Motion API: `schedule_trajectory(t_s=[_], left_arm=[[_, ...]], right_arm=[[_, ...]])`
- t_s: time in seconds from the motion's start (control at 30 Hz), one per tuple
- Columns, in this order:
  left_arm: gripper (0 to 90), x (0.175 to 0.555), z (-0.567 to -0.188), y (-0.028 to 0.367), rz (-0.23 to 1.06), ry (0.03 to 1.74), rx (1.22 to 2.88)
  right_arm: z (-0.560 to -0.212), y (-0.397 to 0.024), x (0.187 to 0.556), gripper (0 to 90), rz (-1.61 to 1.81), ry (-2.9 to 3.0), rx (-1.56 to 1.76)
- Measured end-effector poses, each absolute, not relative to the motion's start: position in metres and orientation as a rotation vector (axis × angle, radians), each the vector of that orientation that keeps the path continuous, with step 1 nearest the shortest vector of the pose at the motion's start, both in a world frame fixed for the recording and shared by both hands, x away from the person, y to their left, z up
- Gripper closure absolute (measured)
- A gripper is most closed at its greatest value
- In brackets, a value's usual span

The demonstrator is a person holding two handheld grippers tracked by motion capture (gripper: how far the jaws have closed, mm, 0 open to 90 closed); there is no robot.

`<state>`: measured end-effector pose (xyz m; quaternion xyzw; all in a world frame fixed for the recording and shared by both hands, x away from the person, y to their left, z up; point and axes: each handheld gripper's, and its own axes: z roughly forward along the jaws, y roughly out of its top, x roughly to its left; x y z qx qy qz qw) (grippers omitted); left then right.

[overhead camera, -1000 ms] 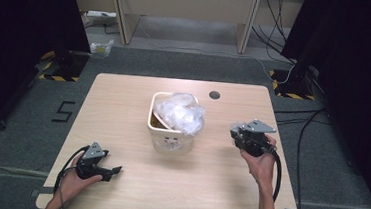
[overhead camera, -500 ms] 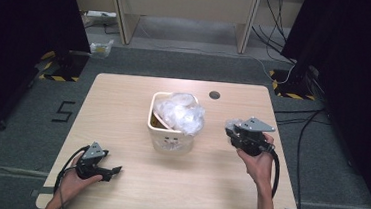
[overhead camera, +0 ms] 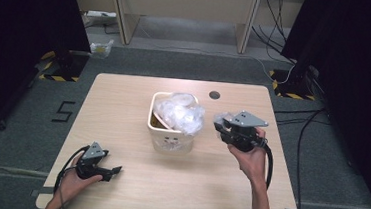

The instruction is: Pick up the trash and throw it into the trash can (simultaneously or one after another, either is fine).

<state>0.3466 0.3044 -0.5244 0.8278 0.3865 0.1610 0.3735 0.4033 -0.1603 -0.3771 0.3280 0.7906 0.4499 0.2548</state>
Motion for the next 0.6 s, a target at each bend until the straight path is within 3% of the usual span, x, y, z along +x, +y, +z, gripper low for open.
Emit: schedule_trajectory(t_s=[0.6], left_arm=[[13.6, 0.347, -0.524, 0.304, 0.413, 0.990, 2.120]], right_arm=[[-0.348, -0.119, 0.412, 73.1, 1.253, 2.201, 0.767]])
